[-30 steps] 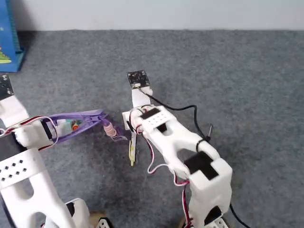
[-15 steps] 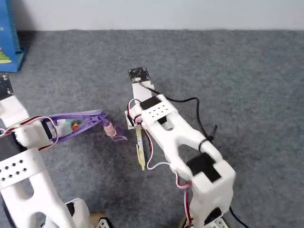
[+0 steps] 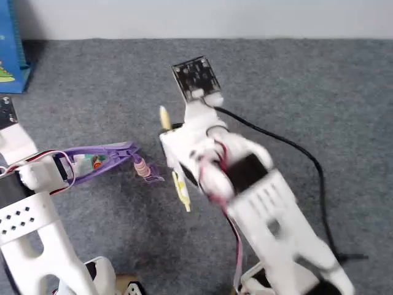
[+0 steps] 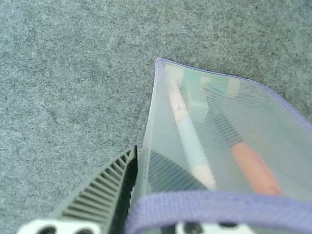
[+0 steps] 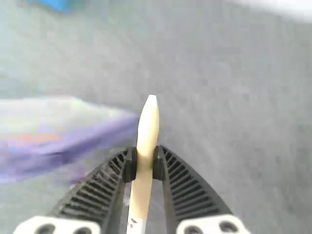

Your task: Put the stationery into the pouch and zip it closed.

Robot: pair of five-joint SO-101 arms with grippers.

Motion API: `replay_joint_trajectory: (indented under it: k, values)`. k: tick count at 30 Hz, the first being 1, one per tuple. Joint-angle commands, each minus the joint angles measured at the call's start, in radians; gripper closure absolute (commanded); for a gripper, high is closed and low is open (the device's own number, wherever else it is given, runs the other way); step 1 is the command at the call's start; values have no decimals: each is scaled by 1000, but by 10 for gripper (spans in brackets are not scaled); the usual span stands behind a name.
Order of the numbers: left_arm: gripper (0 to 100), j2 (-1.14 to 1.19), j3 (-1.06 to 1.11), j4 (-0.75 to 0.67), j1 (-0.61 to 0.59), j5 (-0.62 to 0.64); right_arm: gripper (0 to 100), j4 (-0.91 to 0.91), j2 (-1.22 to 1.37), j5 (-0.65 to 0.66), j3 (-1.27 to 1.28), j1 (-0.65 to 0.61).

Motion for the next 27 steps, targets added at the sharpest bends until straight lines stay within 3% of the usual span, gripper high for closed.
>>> replay_joint_trajectory:
  k: [1, 10, 20, 27]
  values:
    - [989, -5, 5, -21, -15, -2, 991, -45, -180, 21, -11, -97]
    - [989, -5, 5, -21, -15, -2, 991, -390, -286, 64, -2, -297]
    - [989, -5, 7, -21, -15, -2, 991, -1087, -294, 66, 292, -306]
    - [989, -5, 25, -43, -15, -2, 991, -1365, -285, 63, 460, -323]
